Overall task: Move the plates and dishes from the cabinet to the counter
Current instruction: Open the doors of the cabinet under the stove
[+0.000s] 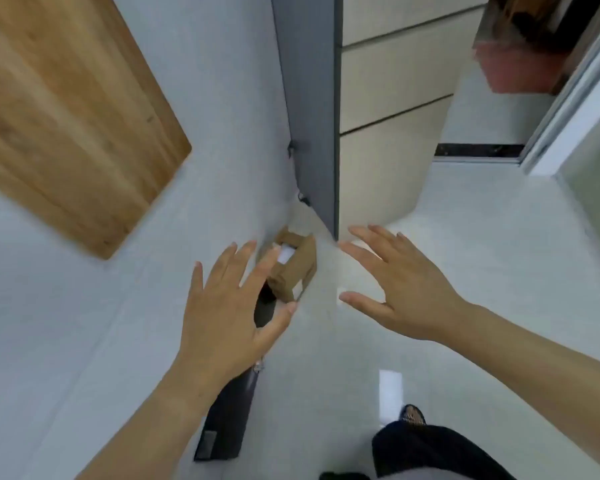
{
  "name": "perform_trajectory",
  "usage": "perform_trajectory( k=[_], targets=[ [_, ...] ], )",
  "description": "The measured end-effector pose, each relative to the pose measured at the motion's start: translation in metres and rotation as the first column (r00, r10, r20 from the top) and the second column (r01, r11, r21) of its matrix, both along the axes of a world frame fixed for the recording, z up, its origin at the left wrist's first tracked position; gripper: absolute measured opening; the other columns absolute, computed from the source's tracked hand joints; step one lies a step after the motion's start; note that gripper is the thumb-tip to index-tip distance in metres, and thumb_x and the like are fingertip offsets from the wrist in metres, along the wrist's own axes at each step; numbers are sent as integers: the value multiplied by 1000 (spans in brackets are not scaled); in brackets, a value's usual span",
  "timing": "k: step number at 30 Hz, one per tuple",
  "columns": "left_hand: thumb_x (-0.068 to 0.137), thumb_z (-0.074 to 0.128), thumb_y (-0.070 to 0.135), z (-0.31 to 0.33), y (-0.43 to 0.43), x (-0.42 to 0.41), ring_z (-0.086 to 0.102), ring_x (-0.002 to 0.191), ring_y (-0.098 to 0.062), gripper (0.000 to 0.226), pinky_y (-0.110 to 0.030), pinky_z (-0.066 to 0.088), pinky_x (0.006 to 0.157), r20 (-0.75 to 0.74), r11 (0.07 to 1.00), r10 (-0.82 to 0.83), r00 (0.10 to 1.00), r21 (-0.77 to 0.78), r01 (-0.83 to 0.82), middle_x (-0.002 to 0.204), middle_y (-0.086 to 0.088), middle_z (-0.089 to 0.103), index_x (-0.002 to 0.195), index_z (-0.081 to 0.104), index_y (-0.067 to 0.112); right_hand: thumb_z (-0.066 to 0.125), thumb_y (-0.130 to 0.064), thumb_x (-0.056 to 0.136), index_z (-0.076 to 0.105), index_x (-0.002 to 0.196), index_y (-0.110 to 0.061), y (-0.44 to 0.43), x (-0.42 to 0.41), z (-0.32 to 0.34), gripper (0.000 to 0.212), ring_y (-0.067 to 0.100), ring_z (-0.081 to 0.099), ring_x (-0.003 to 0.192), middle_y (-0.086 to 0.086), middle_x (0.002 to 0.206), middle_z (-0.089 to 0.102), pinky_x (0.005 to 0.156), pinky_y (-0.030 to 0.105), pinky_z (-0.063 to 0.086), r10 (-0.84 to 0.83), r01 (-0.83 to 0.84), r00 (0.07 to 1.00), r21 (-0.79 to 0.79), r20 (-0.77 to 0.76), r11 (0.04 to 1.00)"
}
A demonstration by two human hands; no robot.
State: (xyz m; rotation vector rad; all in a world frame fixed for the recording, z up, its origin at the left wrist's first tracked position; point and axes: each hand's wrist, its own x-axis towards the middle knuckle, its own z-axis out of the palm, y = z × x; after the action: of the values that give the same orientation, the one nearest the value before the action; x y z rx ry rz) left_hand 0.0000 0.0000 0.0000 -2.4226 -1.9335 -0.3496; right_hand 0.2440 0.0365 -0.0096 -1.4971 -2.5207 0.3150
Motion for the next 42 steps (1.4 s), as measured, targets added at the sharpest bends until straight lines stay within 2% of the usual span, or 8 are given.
perform_trajectory(
  k=[6, 10, 16, 20, 24, 26, 30, 42],
  targets=[
    [82, 29, 65, -48, 26, 56, 28, 139, -22, 69, -56, 23, 108, 63, 973, -122, 991, -188, 132, 149, -1, 34, 142, 32, 31, 15, -73, 81, 30, 143, -24, -31, 55, -60, 80, 24, 16, 144, -1, 155, 23, 114, 47, 17, -237, 233, 971, -120, -17, 965],
    [83, 32, 65, -67, 55, 98, 33, 137, -24, 68, -58, 29, 107, 65, 937, -242, 968, -245, 250, 148, -3, 37, 142, 33, 30, 9, -76, 79, 30, 143, -24, -37, 98, -81, 84, 24, 15, 144, -2, 155, 22, 114, 46, 16, -393, 380, 919, -196, -28, 904],
    [84, 34, 62, -82, 120, 194, 40, 132, -28, 67, -60, 37, 99, 73, 874, -392, 917, -280, 396, 142, -8, 44, 140, 38, 25, 1, -81, 72, 24, 144, -27, -24, 189, -100, 93, 18, 9, 145, -7, 156, 15, 117, 44, 15, -602, 576, 799, -264, -20, 774],
    [84, 29, 64, -82, 168, 278, 35, 135, -28, 69, -57, 33, 104, 56, 831, -478, 877, -294, 472, 147, -7, 39, 143, 34, 27, -1, -85, 67, 23, 145, -29, 2, 264, -104, 99, 14, 6, 145, -10, 156, 13, 118, 42, 12, -725, 682, 687, -293, -57, 670],
    [83, 25, 66, -77, 212, 372, 30, 138, -25, 71, -53, 23, 109, 73, 770, -577, 814, -284, 571, 150, -3, 34, 143, 32, 29, 9, -82, 71, 23, 144, -29, 24, 343, -96, 92, 15, 7, 144, -9, 156, 14, 117, 44, 16, -803, 763, 591, -274, -72, 586],
    [82, 23, 67, -76, 233, 421, 28, 139, -24, 72, -52, 21, 111, 71, 720, -642, 764, -288, 632, 152, -1, 31, 144, 28, 31, 12, -81, 73, 23, 144, -28, 30, 380, -92, 89, 16, 8, 144, -8, 156, 15, 117, 44, 17, -836, 799, 544, -258, -74, 543],
    [84, 23, 66, -78, 268, 511, 30, 139, -26, 71, -55, 30, 108, 64, 601, -768, 637, -269, 753, 150, -4, 34, 143, 31, 28, 17, -75, 77, 25, 144, -27, 36, 440, -89, 82, 19, 10, 144, -7, 155, 17, 116, 45, 18, -908, 877, 411, -237, -80, 418],
    [82, 25, 64, -91, 377, 771, 34, 136, -25, 70, -55, 33, 104, 48, 147, -986, 161, -211, 966, 146, -5, 40, 141, 35, 27, 26, -72, 81, 31, 141, -24, 88, 572, -91, 77, 20, 19, 141, -3, 152, 26, 115, 40, 20, -990, 980, -126, -163, -70, -113]
  ],
)
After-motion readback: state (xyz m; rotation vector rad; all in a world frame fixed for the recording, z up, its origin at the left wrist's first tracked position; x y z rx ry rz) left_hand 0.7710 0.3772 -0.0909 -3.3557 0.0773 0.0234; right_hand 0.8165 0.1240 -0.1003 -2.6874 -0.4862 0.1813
